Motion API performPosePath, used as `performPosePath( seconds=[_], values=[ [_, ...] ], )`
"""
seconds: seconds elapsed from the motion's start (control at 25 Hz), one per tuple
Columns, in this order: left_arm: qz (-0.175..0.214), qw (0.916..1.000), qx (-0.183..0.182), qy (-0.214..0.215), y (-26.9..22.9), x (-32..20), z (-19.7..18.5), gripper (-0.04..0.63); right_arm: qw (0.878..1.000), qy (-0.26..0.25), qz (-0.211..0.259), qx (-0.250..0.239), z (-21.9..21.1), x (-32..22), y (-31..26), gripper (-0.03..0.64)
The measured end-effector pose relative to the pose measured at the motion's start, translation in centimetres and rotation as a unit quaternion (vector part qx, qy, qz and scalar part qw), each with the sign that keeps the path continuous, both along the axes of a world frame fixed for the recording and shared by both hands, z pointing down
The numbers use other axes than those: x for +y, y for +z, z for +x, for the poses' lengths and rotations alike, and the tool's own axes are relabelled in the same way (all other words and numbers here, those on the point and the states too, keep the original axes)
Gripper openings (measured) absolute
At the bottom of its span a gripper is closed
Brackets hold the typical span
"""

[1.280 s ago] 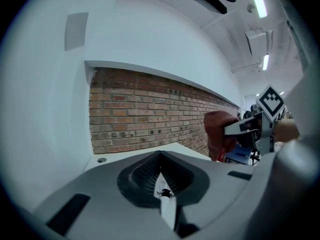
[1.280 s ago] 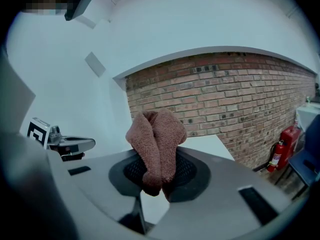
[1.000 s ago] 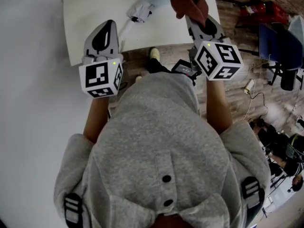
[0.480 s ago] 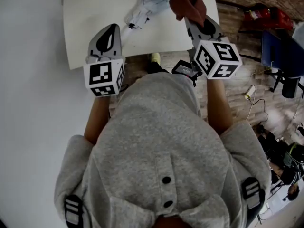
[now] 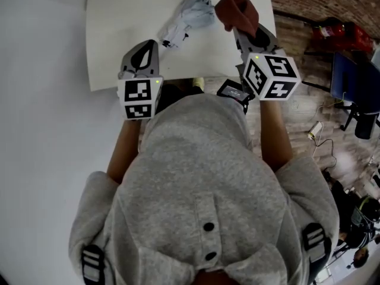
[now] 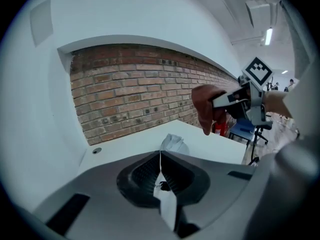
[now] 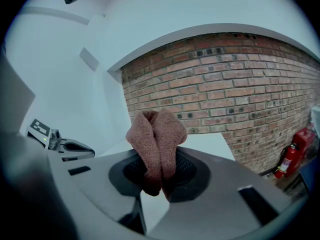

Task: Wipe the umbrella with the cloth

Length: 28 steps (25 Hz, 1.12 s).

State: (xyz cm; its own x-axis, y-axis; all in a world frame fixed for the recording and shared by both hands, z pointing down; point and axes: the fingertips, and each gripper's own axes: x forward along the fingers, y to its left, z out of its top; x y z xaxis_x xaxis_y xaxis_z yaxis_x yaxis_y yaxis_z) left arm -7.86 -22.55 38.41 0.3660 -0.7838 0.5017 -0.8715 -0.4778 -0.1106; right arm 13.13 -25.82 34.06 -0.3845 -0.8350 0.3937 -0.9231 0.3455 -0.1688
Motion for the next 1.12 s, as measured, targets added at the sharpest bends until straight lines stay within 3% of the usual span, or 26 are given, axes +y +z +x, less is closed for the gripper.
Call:
performPosePath(
  seconds=[0.32, 0.4, 0.68, 0.84, 1.12],
  values=[
    [-0.097, 0.9944, -0.037, 0.018, 7.6, 0.2, -0.7, 0.046, 1.0, -0.009, -0.013, 0.016, -0.3, -2.7, 2.6, 0.083],
    [-0.128, 0.9905, -0.042, 0.029, 9.7, 0.0, -0.7, 0.121, 1.0, -0.011, -0.018, 0.024, -0.4, -3.4, 3.3, 0.083],
    [-0.225, 0.9701, -0.073, 0.055, 16.3, 0.4, -1.5, 0.182, 0.998, -0.008, -0.037, 0.044, -0.8, -5.1, 5.1, 0.083],
    [-0.257, 0.9618, -0.076, 0.055, 19.0, 0.3, -1.9, 0.28, 0.997, -0.001, -0.047, 0.06, -0.6, -5.9, 6.4, 0.083],
    [-0.284, 0.9545, -0.071, 0.058, 20.5, 0.2, -1.8, 0.293, 0.995, 0.011, -0.066, 0.067, 0.1, -6.3, 8.4, 0.083]
  ],
)
